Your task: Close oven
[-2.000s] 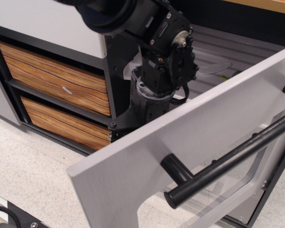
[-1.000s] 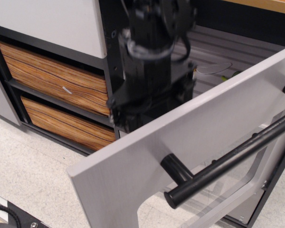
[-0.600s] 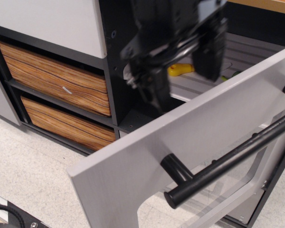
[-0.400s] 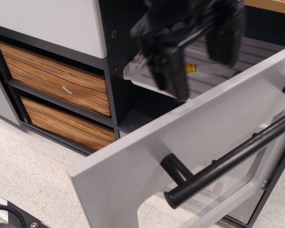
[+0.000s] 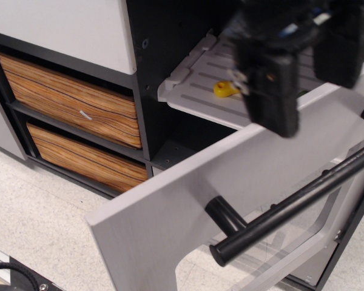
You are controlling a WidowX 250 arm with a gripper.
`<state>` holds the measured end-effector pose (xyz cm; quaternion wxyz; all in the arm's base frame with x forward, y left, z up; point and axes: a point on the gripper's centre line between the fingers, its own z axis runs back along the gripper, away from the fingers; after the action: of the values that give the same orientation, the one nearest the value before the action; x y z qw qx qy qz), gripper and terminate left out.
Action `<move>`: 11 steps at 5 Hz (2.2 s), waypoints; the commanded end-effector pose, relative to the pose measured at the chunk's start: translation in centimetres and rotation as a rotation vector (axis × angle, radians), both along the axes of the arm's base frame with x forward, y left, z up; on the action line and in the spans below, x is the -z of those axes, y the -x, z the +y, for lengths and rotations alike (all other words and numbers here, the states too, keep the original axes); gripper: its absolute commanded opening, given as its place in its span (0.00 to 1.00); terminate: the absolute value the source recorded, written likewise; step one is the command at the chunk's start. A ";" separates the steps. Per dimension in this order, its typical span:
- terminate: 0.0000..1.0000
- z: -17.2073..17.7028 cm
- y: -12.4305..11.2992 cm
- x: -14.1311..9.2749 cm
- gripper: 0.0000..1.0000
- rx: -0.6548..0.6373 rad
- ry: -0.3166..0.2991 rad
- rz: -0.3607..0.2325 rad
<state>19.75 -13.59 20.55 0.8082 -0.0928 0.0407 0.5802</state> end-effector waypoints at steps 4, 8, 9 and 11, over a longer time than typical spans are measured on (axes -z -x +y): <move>0.00 3.8 -3.9 3.0 1.00 -0.092 -0.095 -0.100; 0.00 5.3 -4.3 10.8 1.00 0.082 -0.144 -0.020; 0.00 5.7 -6.4 12.5 1.00 0.038 -0.200 -0.050; 0.00 6.5 -8.7 14.1 1.00 -0.022 -0.228 -0.052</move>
<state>27.46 -7.72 5.11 0.8110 0.0003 -0.0332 0.5841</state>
